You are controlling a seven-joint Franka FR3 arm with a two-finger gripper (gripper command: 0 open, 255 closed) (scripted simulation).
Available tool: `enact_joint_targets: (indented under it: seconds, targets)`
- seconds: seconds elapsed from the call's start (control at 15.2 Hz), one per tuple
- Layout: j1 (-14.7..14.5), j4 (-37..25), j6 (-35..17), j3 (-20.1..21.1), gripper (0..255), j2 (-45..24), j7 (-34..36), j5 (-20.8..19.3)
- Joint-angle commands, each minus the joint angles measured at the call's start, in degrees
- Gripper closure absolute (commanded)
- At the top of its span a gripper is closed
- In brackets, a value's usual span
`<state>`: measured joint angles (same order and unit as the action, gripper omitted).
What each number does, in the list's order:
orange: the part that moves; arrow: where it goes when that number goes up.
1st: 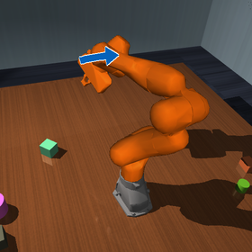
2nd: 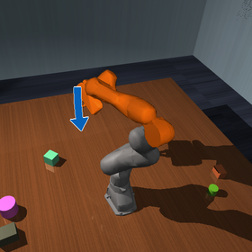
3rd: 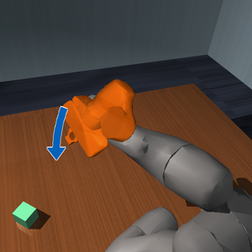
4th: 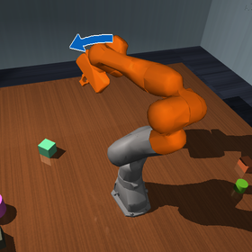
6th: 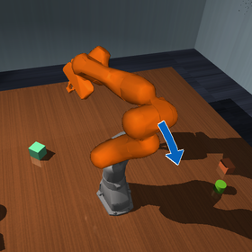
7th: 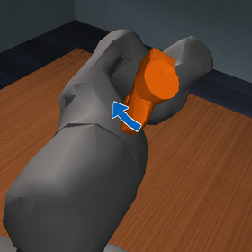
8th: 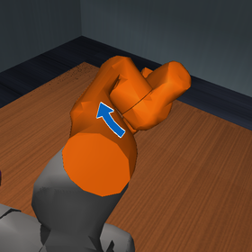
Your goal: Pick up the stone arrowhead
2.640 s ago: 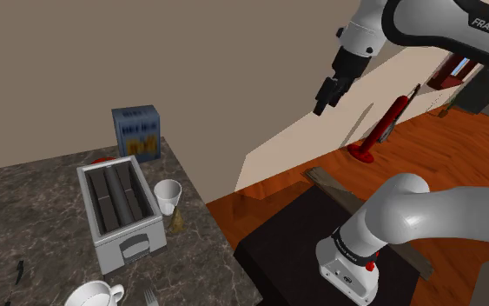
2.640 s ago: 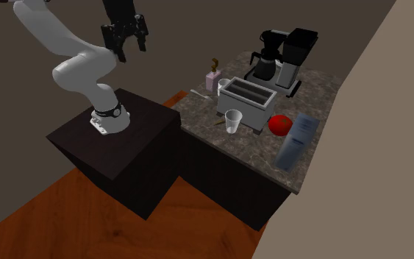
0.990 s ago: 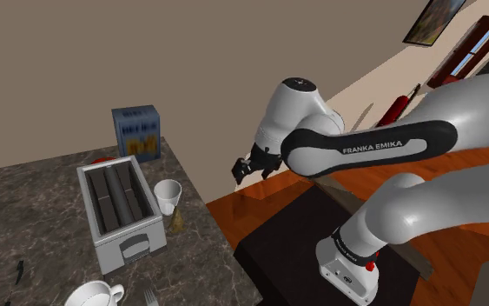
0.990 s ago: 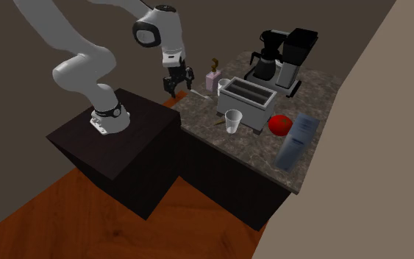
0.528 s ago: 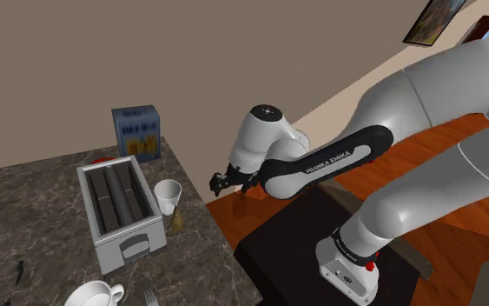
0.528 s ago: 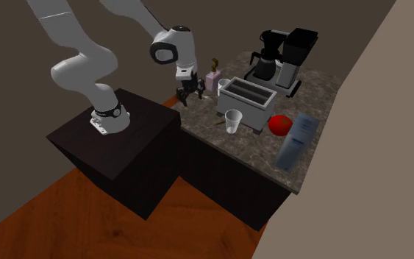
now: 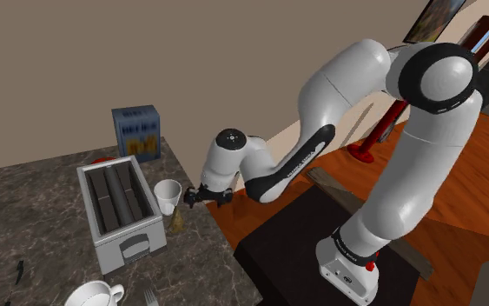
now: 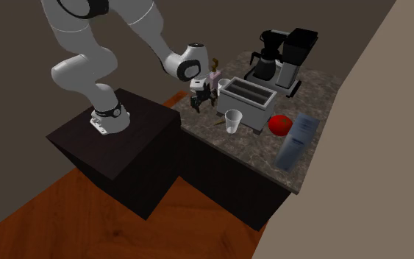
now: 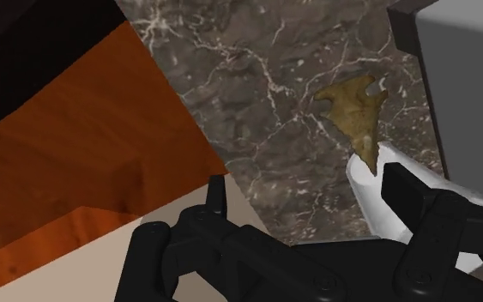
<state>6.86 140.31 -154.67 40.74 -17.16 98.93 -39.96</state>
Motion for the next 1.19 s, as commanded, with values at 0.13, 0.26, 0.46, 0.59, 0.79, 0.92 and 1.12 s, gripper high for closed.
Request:
enact_joint_targets:
  seconds: [0.13,0.26,0.46,0.59,0.79,0.92,1.12]
  targets:
    - [-9.35,-8.86,0.15,-9.24,0,-10.72,12.41,-11.03]
    - [-12.76,-13.27,0.29,-12.21,0,-15.23,16.39,-13.74]
    - [-17.05,-20.17,0.55,-15.76,0,-21.75,20.88,-16.18]
    - [-18.28,-22.08,0.29,-16.94,0,-23.82,22.12,-17.05]
    - [-19.49,-23.32,-0.70,-18.46,0,-25.94,23.55,-18.72]
    - [-20.27,-24.20,-1.33,-19.43,0,-27.37,24.47,-19.77]
    - [-20.88,-24.91,-1.83,-20.18,0,-28.51,25.17,-20.56]
